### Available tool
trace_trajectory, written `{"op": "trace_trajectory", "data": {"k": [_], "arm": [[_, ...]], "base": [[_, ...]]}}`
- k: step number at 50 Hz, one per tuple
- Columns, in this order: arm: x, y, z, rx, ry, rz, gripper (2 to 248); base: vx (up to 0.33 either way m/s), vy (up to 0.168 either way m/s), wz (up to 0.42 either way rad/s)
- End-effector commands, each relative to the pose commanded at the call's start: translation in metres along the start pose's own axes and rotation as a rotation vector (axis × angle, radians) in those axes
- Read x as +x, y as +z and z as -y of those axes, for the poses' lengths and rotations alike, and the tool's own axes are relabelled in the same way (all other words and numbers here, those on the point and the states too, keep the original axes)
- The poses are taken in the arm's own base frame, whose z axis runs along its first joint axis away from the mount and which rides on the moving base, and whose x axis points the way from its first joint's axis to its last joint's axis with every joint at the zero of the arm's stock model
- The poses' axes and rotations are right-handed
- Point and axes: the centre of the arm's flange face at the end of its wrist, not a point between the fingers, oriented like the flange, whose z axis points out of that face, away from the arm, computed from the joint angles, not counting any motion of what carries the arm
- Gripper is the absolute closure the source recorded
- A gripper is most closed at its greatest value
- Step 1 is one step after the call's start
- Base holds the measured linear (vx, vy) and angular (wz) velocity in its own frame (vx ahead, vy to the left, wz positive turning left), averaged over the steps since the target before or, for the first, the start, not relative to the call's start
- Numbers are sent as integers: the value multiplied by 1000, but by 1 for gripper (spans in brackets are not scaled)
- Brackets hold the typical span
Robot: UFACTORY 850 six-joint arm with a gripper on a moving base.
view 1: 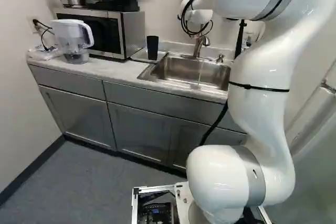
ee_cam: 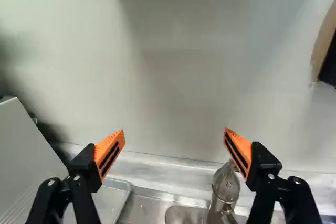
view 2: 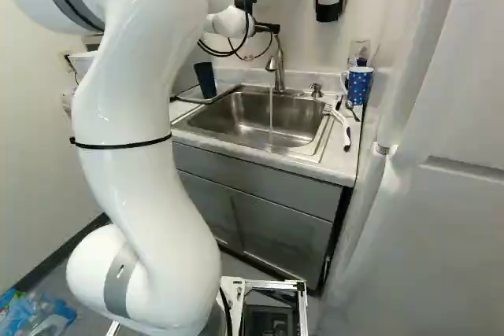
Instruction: Rinse the cup and place it in the tray
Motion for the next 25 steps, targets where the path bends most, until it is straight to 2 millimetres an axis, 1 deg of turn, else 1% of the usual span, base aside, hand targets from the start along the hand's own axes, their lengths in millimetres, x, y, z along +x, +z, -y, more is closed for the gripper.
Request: {"op": "trace_trajectory", "data": {"k": [13, 25], "arm": [[-2, -2, 0, 2, 0, 27, 3], [-5, -11, -1, 3, 0, 55, 3]], "base": [[0, 0, 0], [0, 0, 0]]}}
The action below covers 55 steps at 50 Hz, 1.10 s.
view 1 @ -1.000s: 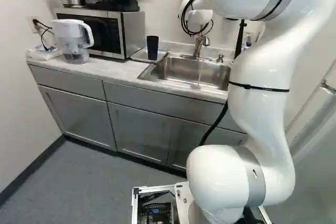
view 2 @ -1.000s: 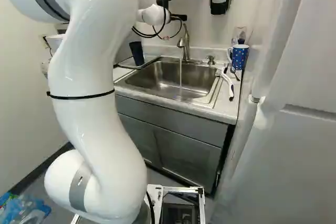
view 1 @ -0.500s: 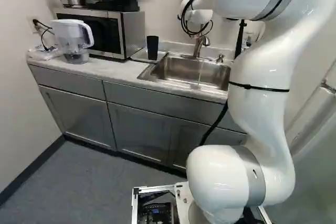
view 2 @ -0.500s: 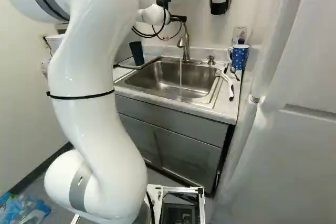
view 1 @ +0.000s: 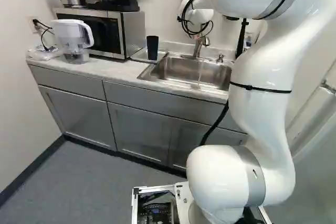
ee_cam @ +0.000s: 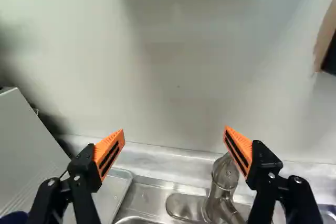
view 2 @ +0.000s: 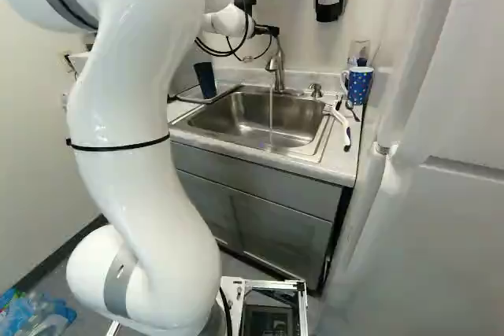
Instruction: Rinse the cup and place it in the tray
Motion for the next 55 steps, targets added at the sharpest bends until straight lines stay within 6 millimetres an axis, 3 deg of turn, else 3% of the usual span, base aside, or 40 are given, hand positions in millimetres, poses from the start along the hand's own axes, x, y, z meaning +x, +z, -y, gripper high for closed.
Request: {"op": "trace_trajectory", "data": {"k": [55], "arm": [[-8, -60, -8, -7, 1, 46, 3]], "base": [[0, 0, 0]]}}
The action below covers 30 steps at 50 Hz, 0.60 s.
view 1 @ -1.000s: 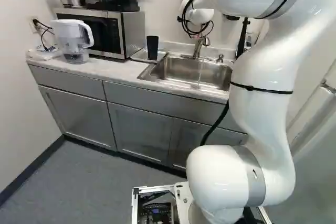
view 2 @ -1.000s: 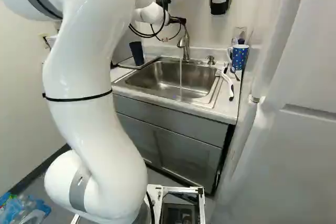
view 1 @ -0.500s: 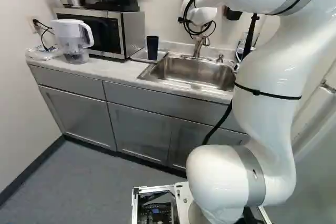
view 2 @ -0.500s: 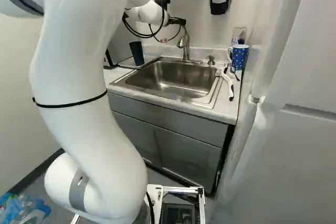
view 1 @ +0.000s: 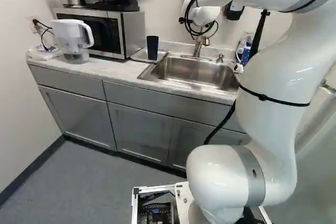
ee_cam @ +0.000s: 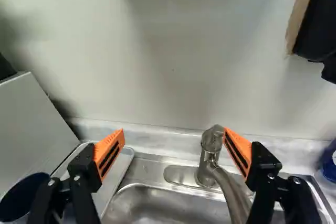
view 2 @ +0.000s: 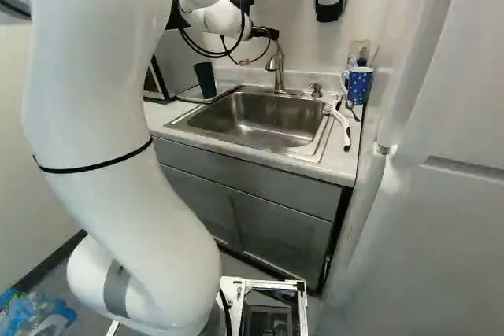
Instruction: Rinse the cup and place it in the tray
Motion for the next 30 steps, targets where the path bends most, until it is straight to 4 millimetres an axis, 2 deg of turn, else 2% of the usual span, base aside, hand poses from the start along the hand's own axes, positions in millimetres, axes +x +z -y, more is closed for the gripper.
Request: {"op": "trace_trajectory", "data": {"k": [20, 30], "arm": [[-1, -8, -1, -1, 0, 2, 3], [-4, -21, -7, -10, 2, 4, 3]], "base": [[0, 0, 0], [0, 0, 0]]}}
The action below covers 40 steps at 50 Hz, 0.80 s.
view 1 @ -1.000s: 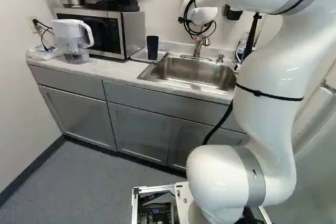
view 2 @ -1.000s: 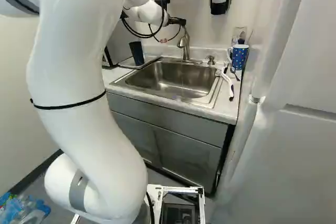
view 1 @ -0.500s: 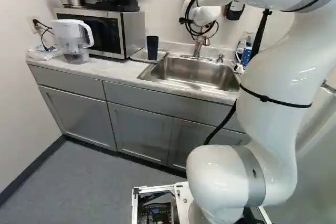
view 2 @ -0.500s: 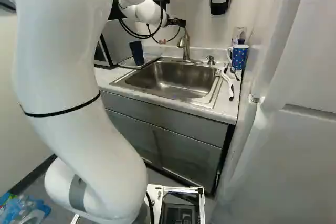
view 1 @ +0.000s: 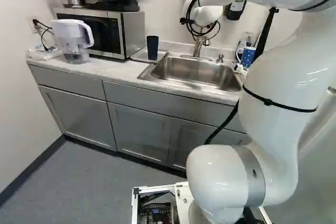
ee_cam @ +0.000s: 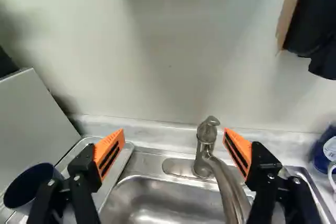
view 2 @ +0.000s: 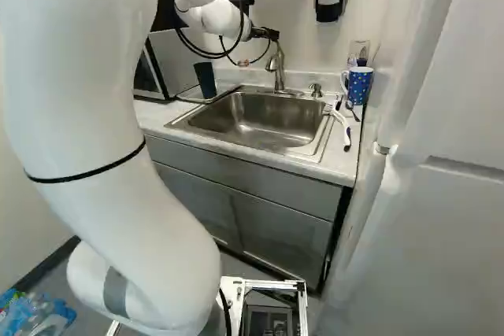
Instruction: Rinse the cup and place it in the tray
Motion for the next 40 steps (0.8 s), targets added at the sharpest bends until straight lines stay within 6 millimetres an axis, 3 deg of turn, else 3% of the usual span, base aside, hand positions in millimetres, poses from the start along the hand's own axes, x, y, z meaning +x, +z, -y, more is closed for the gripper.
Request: {"op": "trace_trajectory", "data": {"k": [40], "arm": [[-19, -60, -45, -65, 1, 99, 3]], "base": [[0, 0, 0]]}}
